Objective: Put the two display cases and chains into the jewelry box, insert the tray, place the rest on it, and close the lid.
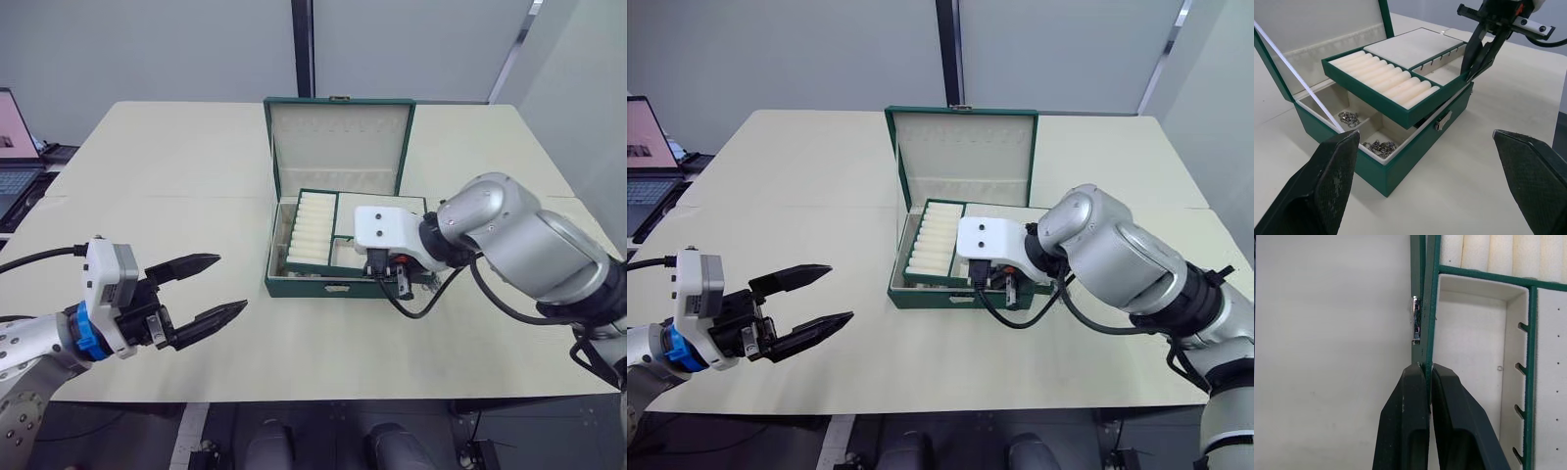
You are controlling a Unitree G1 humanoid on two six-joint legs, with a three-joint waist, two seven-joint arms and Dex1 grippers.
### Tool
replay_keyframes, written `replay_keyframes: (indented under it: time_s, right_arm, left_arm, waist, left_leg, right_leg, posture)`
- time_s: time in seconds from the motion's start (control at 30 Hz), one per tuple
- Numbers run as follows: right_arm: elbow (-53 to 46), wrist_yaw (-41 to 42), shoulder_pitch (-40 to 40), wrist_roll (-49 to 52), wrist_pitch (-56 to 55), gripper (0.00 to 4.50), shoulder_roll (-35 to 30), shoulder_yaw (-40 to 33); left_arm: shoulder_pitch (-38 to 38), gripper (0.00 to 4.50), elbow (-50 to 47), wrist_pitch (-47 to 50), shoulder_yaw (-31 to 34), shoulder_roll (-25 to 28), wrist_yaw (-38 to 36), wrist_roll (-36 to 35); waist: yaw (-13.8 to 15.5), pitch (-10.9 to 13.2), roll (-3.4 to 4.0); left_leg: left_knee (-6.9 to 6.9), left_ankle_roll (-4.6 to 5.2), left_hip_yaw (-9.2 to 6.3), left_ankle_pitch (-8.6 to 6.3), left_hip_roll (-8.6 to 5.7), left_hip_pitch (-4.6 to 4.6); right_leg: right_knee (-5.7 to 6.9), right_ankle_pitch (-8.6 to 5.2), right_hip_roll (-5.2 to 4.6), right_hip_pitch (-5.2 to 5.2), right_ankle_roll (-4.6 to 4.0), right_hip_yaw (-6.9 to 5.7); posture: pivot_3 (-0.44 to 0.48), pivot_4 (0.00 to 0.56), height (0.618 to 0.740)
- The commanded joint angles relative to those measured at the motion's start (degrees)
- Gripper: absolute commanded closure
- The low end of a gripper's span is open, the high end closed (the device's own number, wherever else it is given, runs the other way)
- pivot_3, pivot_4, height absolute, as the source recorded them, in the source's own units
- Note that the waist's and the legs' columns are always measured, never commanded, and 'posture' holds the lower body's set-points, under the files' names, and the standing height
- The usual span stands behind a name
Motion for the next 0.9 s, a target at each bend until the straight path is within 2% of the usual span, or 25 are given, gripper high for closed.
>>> replay_keyframes:
  time_s: [0.03, 0.47, 0.9]
  right_arm:
    - [1.14, -1.40, -1.49, -0.65, -2.93, 4.47, 0.64, -0.05]
    - [8.02, -2.03, 0.51, -1.95, -12.74, 4.47, 3.70, 1.85]
    - [10.84, -1.37, 0.72, -3.50, -15.69, 4.47, 7.10, 2.72]
  left_arm:
    - [0.34, 0.00, -0.88, -0.20, 3.22, 1.16, -0.57, -0.74]
    - [3.26, 0.00, -0.81, -1.18, 4.19, 0.69, -1.91, 0.24]
    - [5.03, 0.00, -0.94, -2.35, 4.81, 0.48, -3.30, 0.51]
  waist:
    - [-0.05, 0.00, -0.01]
    - [-0.09, 0.01, -0.03]
    - [-0.11, 0.01, -0.04]
  left_leg:
    - [0.00, 0.00, 0.00, 0.00, 0.00, 0.00]
    - [-0.01, 0.00, 0.01, 0.00, 0.01, -0.01]
    - [-0.02, 0.00, 0.01, 0.00, 0.02, -0.01]
  right_leg:
    - [0.00, 0.00, 0.00, 0.00, 0.00, 0.00]
    - [0.02, 0.00, 0.00, -0.03, -0.01, 0.00]
    - [0.02, 0.00, 0.01, -0.04, -0.01, 0.00]
  posture:
    - [0.000, 0.150, 0.740]
    - [0.000, 0.150, 0.740]
    - [0.000, 0.150, 0.740]
